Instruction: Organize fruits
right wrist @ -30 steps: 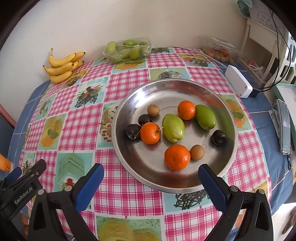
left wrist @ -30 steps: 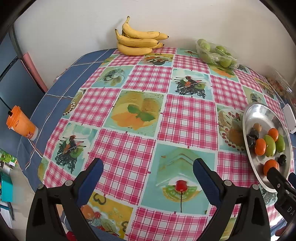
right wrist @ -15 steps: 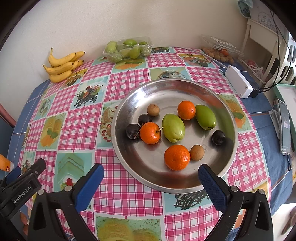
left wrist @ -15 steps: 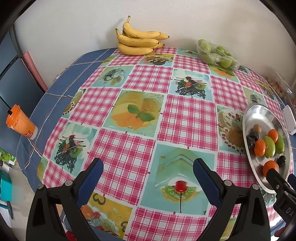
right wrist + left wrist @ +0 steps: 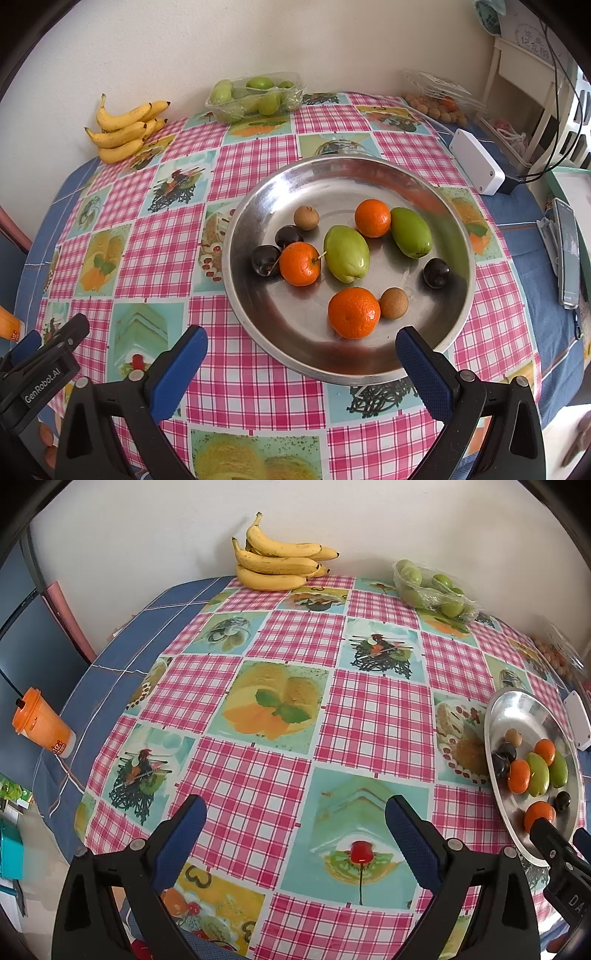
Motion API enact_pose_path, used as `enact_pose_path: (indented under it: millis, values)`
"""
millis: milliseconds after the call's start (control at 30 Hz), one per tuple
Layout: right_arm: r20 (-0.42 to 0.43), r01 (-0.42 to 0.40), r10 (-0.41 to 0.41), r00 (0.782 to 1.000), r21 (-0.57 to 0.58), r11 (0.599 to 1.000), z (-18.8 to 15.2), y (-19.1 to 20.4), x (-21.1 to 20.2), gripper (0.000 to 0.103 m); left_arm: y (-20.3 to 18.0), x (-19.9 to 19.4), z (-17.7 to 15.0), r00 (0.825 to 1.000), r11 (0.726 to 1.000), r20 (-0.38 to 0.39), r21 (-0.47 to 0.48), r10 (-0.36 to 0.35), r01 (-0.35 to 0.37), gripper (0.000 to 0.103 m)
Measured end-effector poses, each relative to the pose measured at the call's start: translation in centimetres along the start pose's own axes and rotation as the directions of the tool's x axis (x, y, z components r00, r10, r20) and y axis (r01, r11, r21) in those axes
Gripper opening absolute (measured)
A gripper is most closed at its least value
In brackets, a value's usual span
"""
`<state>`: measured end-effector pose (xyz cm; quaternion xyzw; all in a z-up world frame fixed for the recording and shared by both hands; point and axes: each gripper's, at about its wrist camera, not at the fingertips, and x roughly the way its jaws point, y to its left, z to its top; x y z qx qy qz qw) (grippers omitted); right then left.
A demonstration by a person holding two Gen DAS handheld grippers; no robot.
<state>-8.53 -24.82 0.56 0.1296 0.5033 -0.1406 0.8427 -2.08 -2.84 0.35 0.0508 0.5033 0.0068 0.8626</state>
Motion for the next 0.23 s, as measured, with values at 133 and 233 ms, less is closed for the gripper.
enact_pose_path:
  millis: [133,233]
  values:
    - [0.0,0.0,0.0,1.0,0.0,1.0,-0.07,0.03,0.13,0.103,-0.31,-0.36,-0.05,1.0,1.0,0.015,0.012,-0.008,0.008,0.097]
    - [0.0,0.0,0.0,1.0,0.0,1.0,-0.07,0.04,0.11,0.103,-0.28,-0.36,-0.04,1.0,1.0,0.015,0.009,-0.006,0.006,0.097]
